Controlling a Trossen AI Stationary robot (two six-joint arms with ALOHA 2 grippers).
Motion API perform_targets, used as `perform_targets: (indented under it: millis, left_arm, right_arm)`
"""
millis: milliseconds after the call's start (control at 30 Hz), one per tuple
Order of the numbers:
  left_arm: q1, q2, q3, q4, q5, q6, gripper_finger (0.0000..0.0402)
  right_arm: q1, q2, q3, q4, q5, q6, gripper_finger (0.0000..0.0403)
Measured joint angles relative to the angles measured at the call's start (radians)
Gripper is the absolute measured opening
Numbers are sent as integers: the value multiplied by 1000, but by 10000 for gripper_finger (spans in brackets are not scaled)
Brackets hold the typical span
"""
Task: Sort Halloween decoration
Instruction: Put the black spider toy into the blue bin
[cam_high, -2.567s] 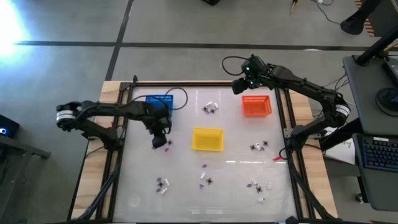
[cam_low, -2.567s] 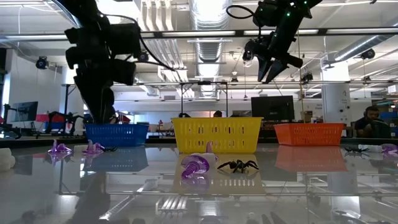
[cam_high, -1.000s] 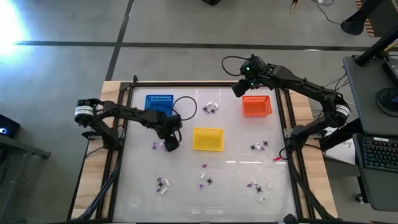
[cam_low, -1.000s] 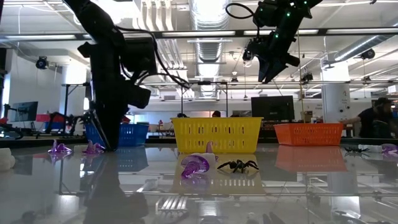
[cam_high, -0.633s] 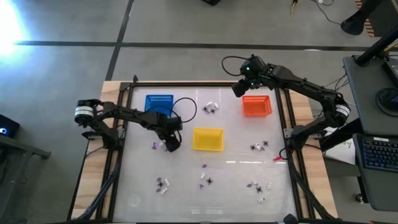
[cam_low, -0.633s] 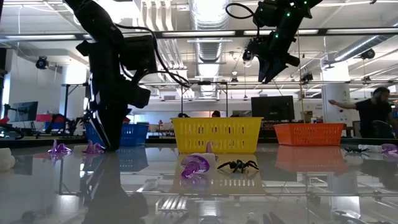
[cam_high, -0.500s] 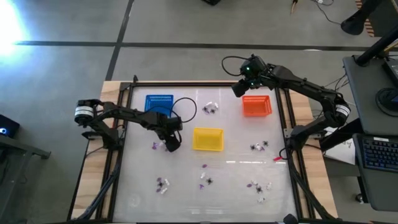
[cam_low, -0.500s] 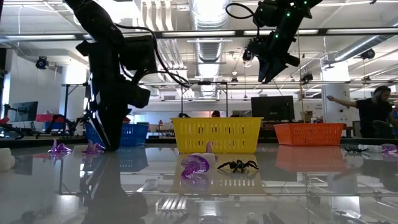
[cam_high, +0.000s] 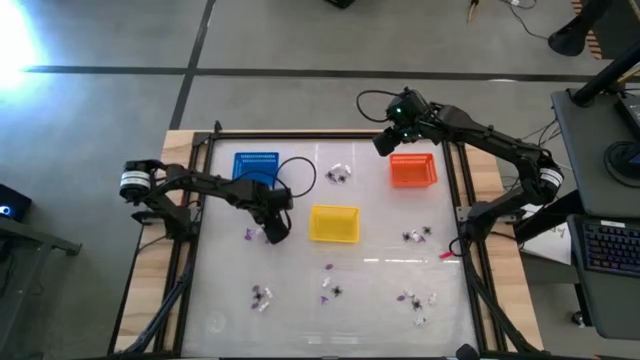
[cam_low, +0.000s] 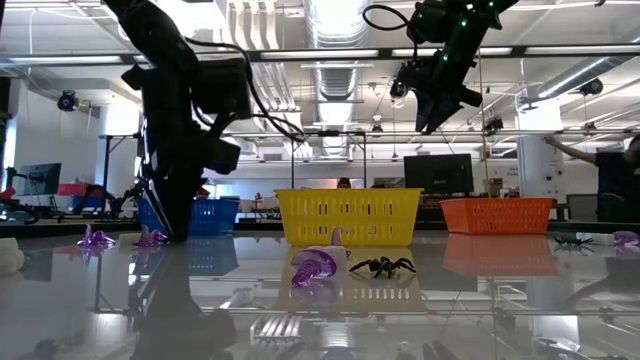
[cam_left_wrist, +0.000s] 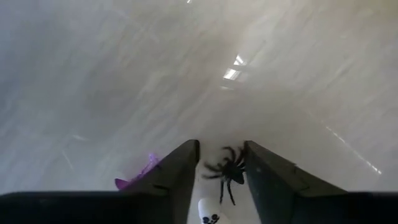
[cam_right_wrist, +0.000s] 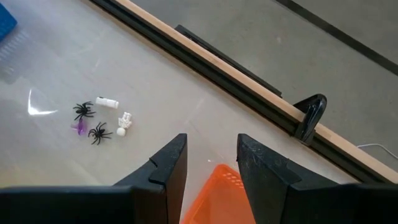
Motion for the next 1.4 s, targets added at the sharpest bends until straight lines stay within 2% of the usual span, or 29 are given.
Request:
perform_targets:
  millis: [233, 300, 467, 767, 1033, 1167, 1300, 1400]
  left_arm:
    - [1, 0, -2, -12, 4, 36, 19]
    - [1, 0, -2, -13, 5, 52, 6]
    - [1, -1, 12, -31, 18, 72, 1]
    - [-6, -1, 110, -94, 63, 154, 1]
    - [-6, -3, 121, -96, 60, 154, 0]
    - [-6, -4, 124, -106, 131, 187, 0]
    - [-8, -6, 124, -186, 148, 195, 2]
    - [-7, -6, 124, -263, 145, 186, 18]
  right_arm:
    - [0, 0, 0, 1, 0, -9, 132]
    - [0, 0, 0, 1, 0, -15, 132]
    - [0, 0, 0, 2, 0, -15, 132]
    - [0, 0, 0, 3, 1, -16, 132]
    - [0, 0, 0, 3, 1, -18, 132]
    - [0, 0, 0, 3, 1, -19, 132]
    - [0, 0, 0, 3, 1, -19, 132]
    - [0, 0, 0, 7, 1, -26, 132]
